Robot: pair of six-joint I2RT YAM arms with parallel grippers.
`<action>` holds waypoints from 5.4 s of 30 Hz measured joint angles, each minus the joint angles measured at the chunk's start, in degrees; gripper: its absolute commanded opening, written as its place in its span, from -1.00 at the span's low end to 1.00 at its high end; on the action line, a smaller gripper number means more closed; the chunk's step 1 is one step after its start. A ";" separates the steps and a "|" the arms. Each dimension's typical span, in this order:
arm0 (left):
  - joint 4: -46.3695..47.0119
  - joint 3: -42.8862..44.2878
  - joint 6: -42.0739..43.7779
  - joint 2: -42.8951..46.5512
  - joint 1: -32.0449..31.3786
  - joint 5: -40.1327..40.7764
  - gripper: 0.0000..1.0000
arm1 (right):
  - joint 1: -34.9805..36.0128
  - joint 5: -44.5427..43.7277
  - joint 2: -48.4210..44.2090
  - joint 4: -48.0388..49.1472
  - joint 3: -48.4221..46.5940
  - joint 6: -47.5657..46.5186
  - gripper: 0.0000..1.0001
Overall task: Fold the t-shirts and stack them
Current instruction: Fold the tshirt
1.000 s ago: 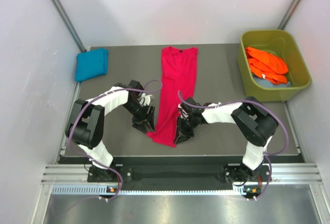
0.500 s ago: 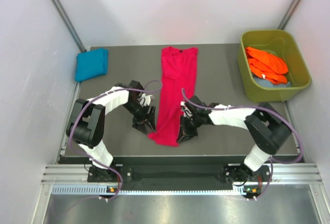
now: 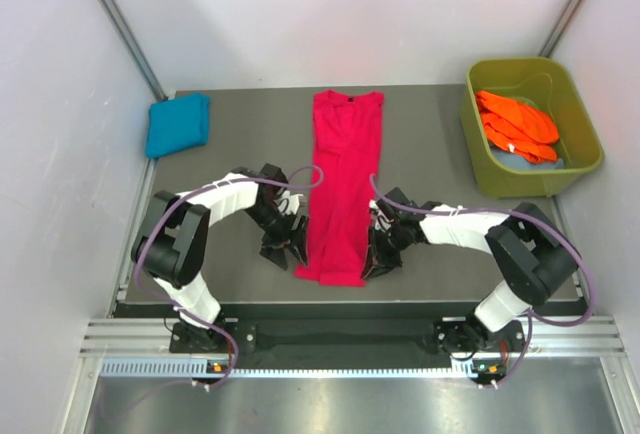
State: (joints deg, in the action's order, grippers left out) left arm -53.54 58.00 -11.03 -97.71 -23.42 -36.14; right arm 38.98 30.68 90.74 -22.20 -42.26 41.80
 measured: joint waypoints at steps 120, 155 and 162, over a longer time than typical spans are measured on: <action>3.02 81.59 7.61 -44.94 6.51 17.57 0.32 | -24.20 -14.29 30.67 1.05 -54.27 -22.03 0.17; 4.35 46.25 -7.04 -34.69 9.77 -4.72 0.28 | -24.24 8.26 24.79 6.38 -28.76 -6.62 0.01; 4.72 44.48 -7.72 -35.06 9.77 -6.40 -0.24 | -22.71 7.74 25.92 6.40 -28.68 -6.25 -0.76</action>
State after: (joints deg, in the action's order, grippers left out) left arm -48.82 102.48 -18.74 -132.77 -13.65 -42.54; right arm 16.27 38.41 116.66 -15.79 -70.94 35.55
